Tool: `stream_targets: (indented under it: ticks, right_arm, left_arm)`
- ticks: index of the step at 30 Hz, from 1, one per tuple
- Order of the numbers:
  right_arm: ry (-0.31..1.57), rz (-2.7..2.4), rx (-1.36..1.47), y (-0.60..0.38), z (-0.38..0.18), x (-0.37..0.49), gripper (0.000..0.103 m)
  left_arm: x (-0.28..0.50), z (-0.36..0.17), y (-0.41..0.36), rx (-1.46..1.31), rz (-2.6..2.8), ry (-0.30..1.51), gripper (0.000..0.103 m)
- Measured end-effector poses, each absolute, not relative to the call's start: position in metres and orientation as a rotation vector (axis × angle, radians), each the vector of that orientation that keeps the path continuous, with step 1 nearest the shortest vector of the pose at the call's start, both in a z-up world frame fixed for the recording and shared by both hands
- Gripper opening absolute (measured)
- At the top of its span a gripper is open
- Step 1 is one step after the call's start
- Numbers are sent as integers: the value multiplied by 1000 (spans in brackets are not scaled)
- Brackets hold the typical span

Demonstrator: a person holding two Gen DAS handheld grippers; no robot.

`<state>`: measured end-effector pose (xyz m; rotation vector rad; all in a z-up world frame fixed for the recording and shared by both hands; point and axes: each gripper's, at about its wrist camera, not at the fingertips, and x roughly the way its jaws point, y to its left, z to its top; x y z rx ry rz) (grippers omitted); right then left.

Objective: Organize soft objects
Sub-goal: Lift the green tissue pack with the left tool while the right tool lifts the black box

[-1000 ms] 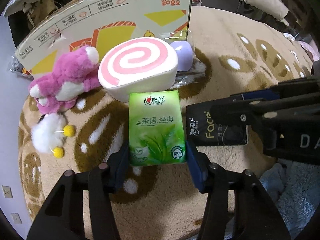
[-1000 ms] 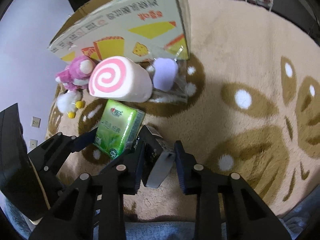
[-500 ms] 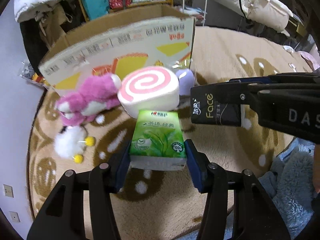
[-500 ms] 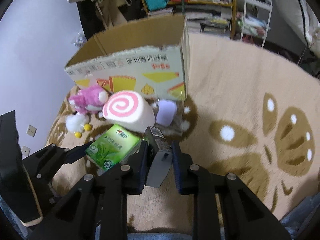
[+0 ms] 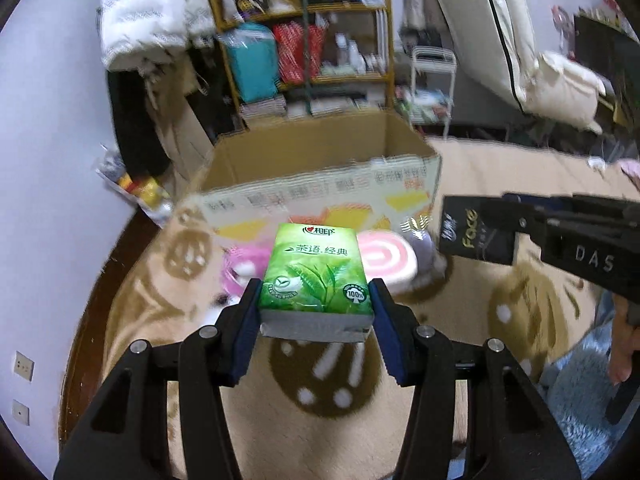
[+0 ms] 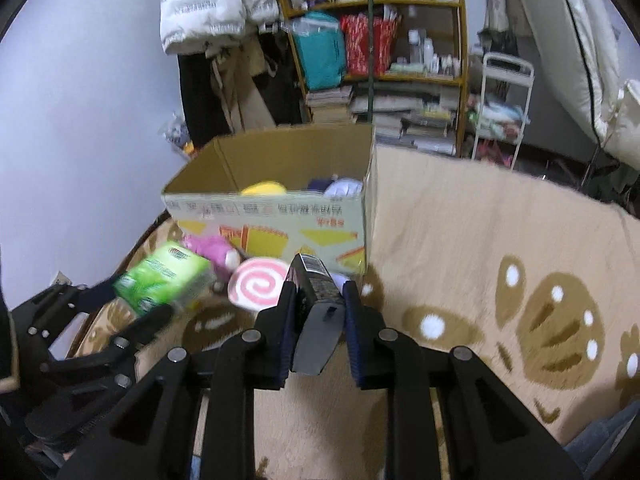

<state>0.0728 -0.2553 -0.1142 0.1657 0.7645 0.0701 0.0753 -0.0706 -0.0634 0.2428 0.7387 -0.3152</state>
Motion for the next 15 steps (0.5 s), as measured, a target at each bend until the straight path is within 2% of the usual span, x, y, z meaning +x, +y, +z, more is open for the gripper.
stream_targets:
  ticks: [15]
  right_arm:
    - [587, 64, 182, -270, -74, 69, 24]
  left_arm:
    - [78, -10, -49, 204, -284, 544, 52]
